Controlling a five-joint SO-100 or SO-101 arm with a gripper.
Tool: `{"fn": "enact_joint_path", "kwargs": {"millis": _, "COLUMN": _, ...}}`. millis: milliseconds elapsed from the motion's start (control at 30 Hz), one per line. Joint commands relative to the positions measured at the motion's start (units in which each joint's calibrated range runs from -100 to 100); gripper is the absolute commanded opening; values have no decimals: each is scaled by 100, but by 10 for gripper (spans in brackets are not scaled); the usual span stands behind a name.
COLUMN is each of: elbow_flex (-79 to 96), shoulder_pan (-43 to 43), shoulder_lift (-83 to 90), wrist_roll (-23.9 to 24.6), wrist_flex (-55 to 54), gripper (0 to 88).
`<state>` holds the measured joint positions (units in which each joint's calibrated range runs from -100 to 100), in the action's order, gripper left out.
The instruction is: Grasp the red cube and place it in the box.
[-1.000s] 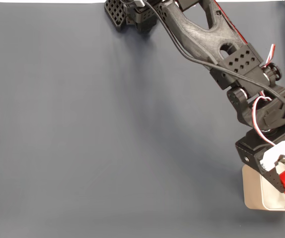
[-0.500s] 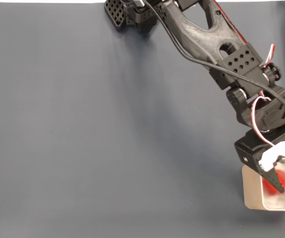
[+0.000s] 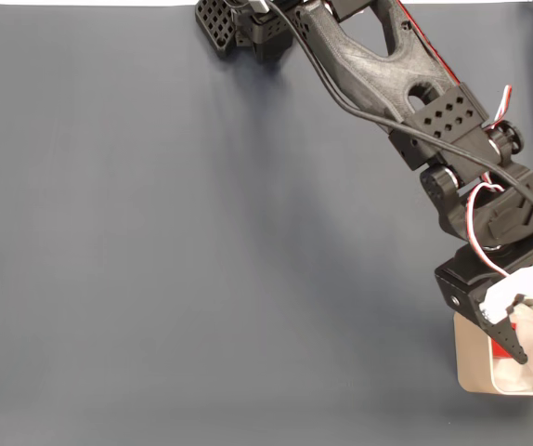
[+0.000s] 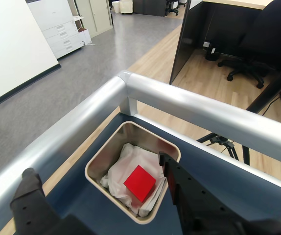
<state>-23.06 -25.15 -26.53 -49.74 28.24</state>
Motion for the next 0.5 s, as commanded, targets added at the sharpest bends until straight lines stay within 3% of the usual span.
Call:
{"fn": "enact_joint_path", "kwargs": {"millis": 0, "elbow_flex": -350, "shoulder_pan": 79, "shoulder_lift": 105, "wrist_roll": -83, "wrist_flex": -86, "gripper": 524}}
{"fn": "enact_joint_path", "kwargs": {"millis": 467, "elbow_flex": -350, "shoulder_pan": 93, "shoulder_lift": 97, "wrist_roll": -59, "wrist_flex": -185, "gripper": 518}}
